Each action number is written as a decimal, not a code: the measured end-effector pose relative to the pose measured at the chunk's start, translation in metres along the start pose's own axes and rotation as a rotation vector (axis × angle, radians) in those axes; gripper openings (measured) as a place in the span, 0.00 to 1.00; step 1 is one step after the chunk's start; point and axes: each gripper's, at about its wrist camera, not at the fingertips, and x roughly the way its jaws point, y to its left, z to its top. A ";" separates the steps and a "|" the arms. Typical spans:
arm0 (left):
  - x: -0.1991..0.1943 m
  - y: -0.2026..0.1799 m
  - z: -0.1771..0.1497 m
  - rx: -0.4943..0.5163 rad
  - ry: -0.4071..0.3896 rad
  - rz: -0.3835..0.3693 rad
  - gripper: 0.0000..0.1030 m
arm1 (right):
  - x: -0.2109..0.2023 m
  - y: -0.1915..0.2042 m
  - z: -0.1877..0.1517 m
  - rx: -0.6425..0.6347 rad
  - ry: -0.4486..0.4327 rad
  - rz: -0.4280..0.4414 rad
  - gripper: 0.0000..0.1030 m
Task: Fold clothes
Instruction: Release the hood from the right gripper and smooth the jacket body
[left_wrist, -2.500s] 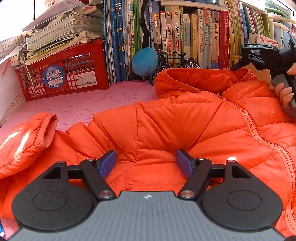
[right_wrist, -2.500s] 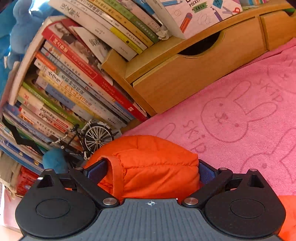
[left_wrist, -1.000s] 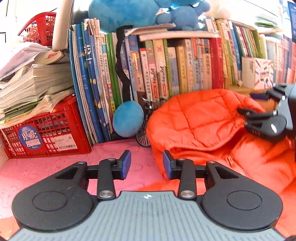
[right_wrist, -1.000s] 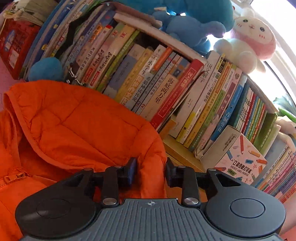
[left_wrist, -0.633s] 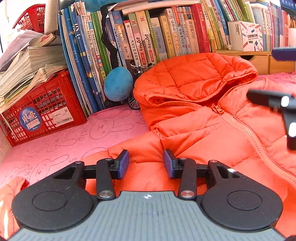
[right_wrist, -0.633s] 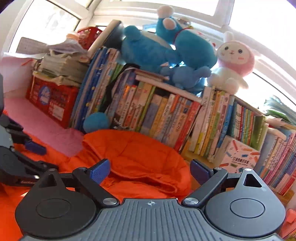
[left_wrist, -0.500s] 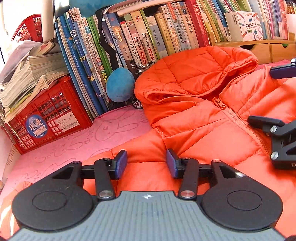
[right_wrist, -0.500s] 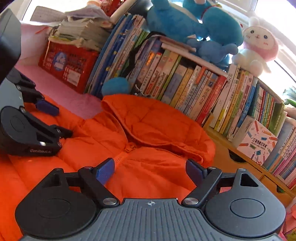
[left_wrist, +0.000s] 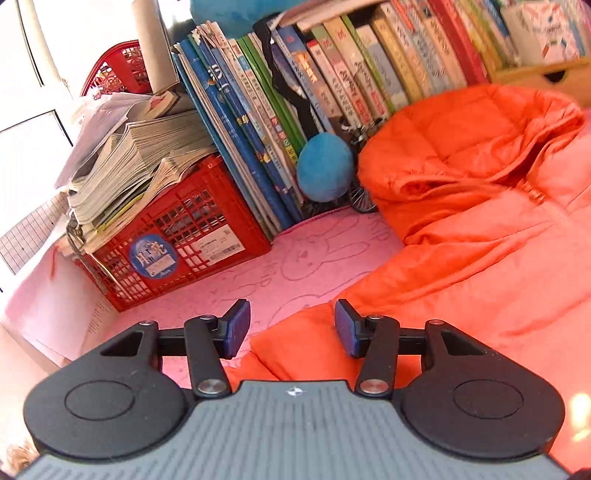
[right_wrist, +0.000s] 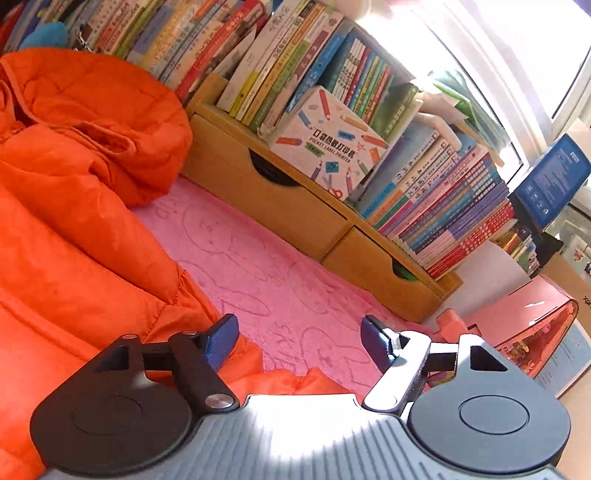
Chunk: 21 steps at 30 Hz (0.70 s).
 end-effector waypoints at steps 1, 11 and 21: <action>-0.014 0.005 0.000 -0.035 -0.010 -0.067 0.49 | -0.013 -0.002 0.000 0.024 -0.024 0.021 0.67; -0.045 -0.036 -0.026 -0.089 0.047 -0.205 0.52 | -0.089 0.039 0.018 0.312 0.016 0.660 0.70; -0.041 -0.033 -0.037 -0.011 0.043 -0.062 0.59 | -0.073 0.012 -0.040 0.184 0.086 0.321 0.73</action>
